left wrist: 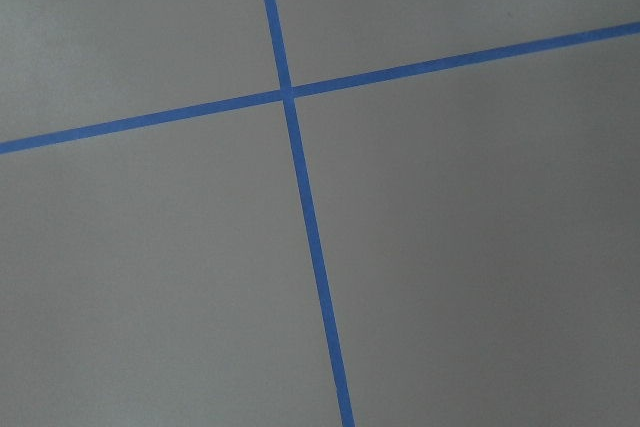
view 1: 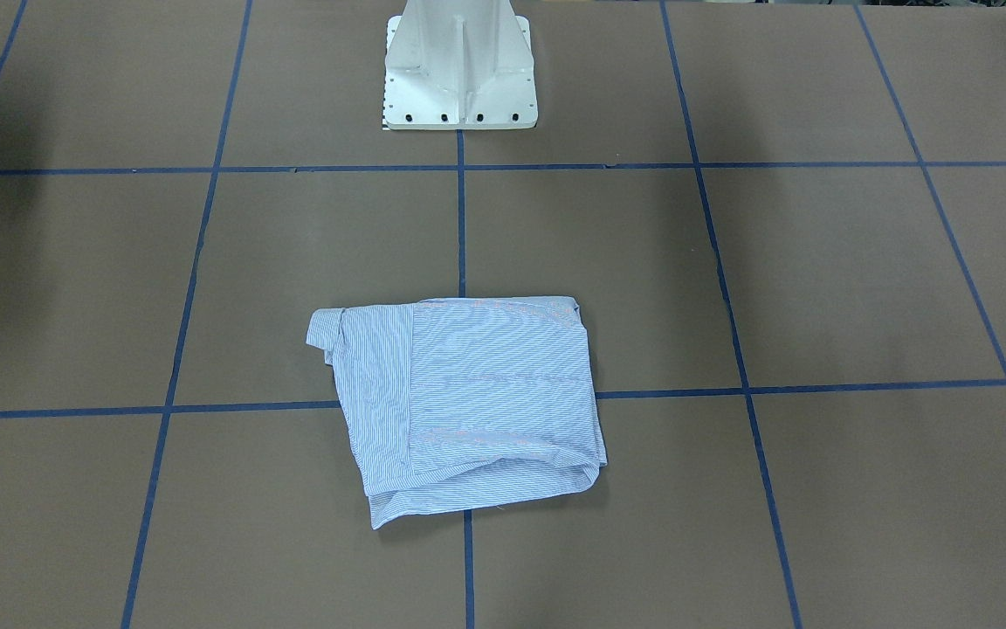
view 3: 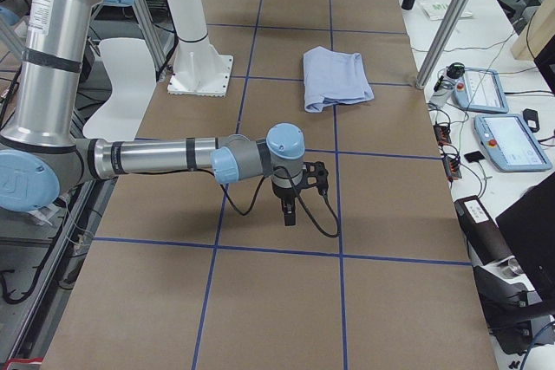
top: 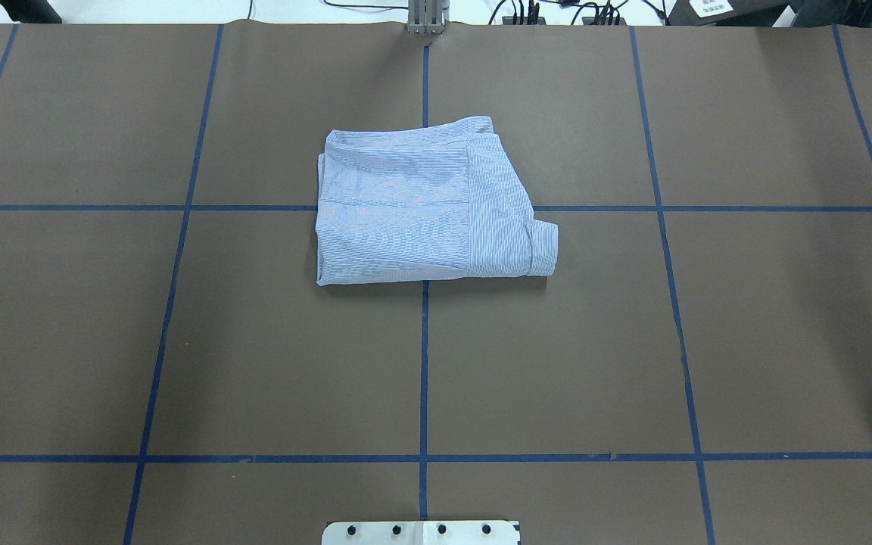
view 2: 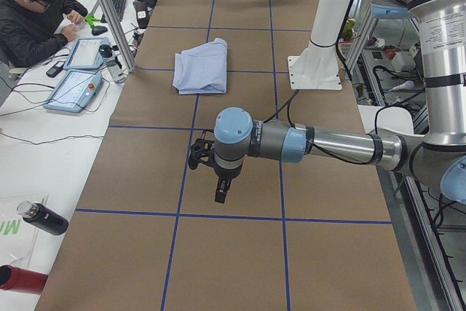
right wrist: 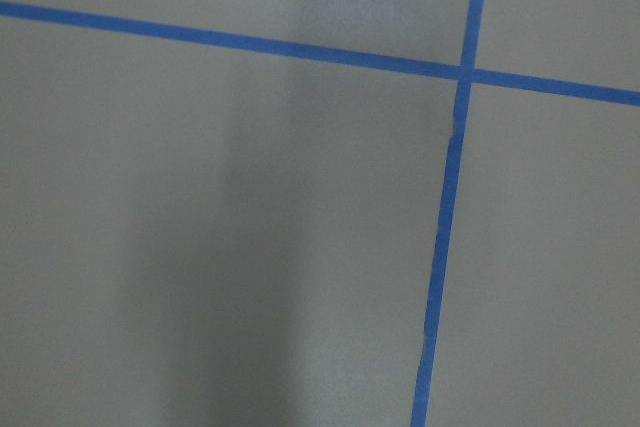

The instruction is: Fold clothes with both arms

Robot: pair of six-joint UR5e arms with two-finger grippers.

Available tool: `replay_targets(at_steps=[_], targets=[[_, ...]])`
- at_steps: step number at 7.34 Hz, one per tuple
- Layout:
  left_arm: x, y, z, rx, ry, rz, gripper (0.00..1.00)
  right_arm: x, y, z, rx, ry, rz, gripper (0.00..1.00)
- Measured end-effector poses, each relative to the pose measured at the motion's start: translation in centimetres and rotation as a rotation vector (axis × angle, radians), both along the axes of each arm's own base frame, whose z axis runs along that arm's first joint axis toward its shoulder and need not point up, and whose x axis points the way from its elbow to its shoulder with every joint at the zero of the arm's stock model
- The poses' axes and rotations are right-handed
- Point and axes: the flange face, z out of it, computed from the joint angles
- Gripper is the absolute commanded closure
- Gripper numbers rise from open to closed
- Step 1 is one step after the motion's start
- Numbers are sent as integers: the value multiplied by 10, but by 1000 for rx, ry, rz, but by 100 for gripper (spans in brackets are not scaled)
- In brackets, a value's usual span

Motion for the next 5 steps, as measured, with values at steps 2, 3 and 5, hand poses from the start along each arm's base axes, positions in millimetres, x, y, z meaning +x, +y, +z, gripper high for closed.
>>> replay_targets(at_steps=[2, 3, 5], targets=[[0, 1, -1, 2, 0, 1, 0, 29, 12, 7, -16, -22, 59, 0], [0, 3, 0, 2, 0, 3, 0, 35, 19, 12, -18, -20, 61, 0], [0, 6, 2, 0, -1, 5, 0, 39, 30, 24, -10, -3, 10, 0]])
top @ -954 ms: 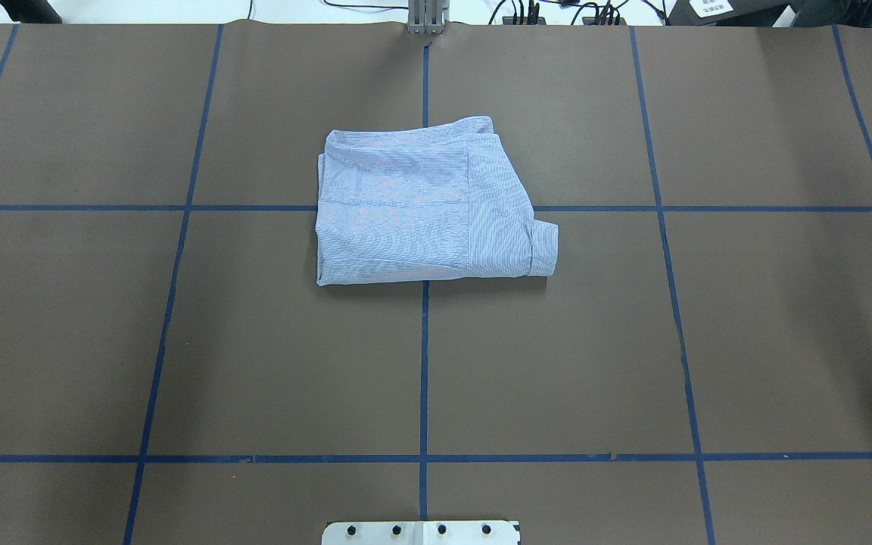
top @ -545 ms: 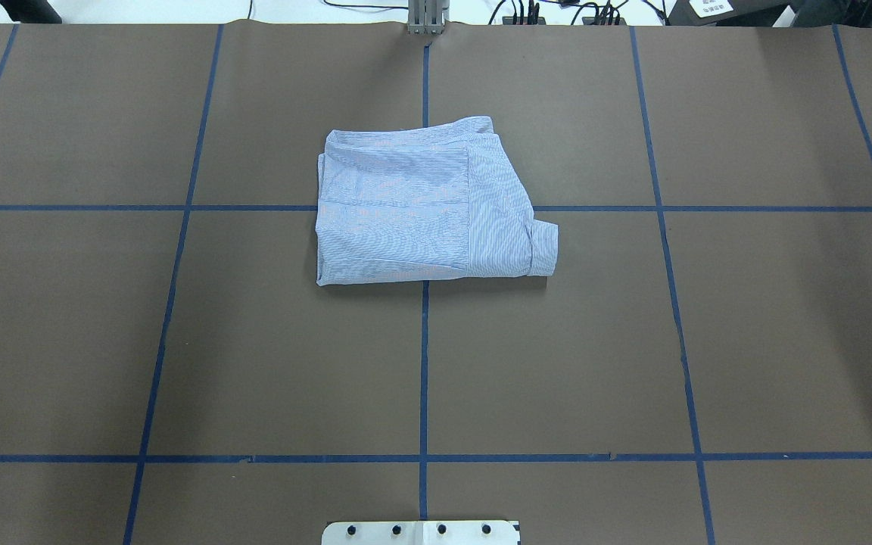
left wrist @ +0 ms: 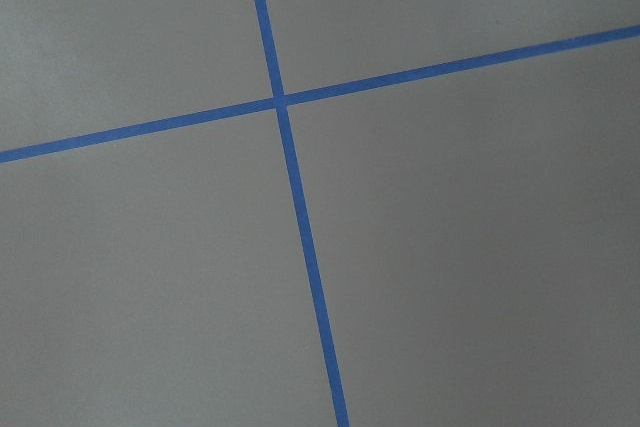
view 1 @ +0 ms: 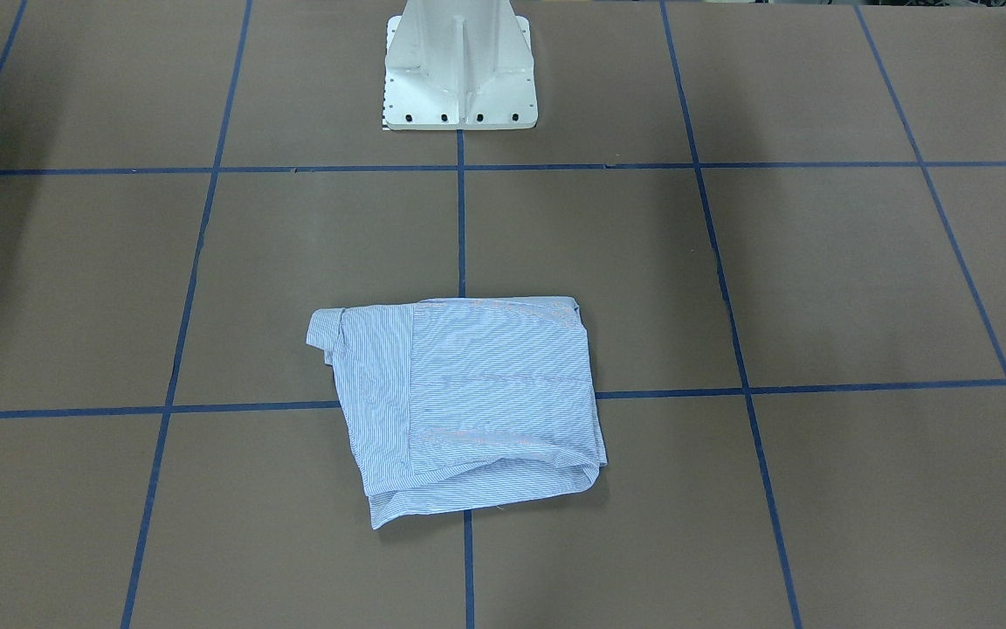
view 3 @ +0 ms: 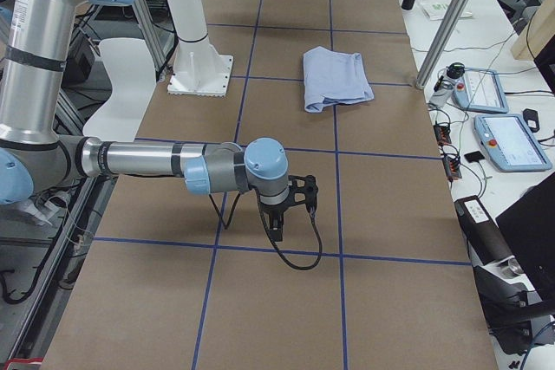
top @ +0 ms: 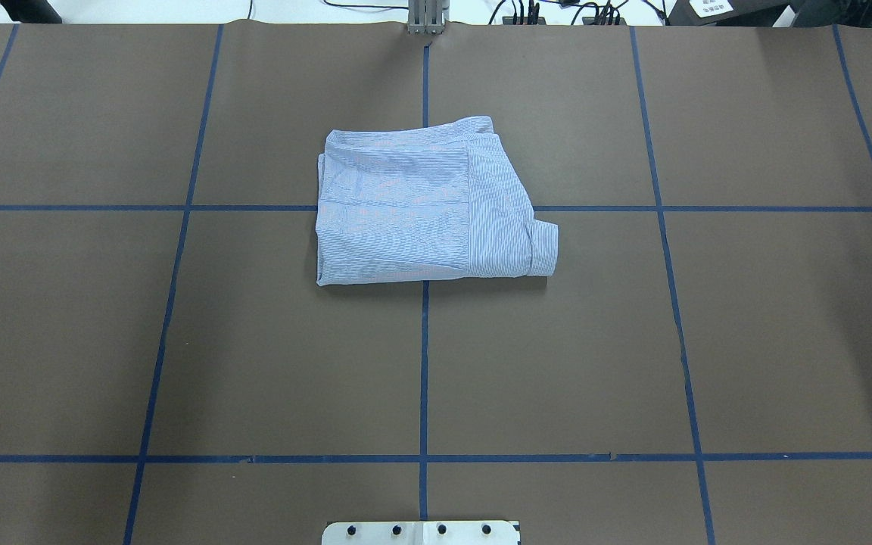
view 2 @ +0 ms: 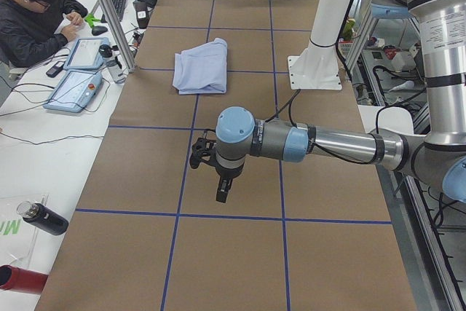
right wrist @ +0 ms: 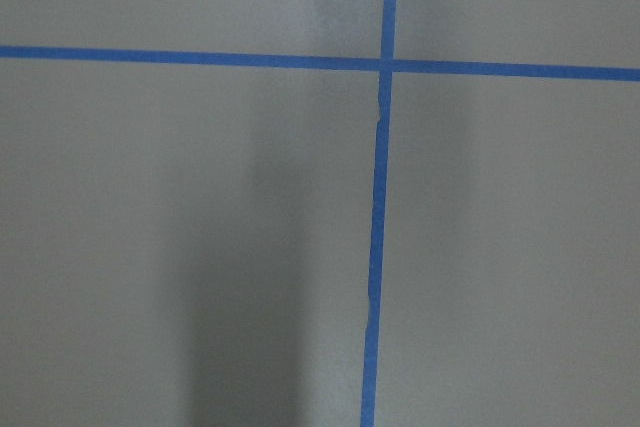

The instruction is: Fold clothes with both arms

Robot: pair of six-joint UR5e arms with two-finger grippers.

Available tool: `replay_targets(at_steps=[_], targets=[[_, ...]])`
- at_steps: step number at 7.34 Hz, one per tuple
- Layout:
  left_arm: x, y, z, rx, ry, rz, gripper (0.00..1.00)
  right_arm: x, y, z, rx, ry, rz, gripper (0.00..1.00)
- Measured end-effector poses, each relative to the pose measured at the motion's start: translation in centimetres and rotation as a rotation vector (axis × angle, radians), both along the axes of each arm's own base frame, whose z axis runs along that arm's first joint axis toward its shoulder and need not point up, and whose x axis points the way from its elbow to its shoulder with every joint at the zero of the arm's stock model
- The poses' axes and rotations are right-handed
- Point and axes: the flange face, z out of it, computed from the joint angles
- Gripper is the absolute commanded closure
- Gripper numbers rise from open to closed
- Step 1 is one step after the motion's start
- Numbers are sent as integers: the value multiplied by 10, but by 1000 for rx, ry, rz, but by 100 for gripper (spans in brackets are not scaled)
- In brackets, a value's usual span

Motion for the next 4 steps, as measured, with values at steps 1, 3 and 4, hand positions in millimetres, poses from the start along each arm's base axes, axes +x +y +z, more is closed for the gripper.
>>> replay_targets(at_steps=[1, 3, 4], targets=[[0, 1, 1, -4, -1, 1, 0, 1, 4, 4, -3, 4, -12, 0], [0, 2, 3, -10, -1, 1, 0, 2, 7, 7, -6, 3, -15, 0], [0, 2, 3, -12, -1, 2, 0, 2, 7, 8, -7, 3, -15, 0]])
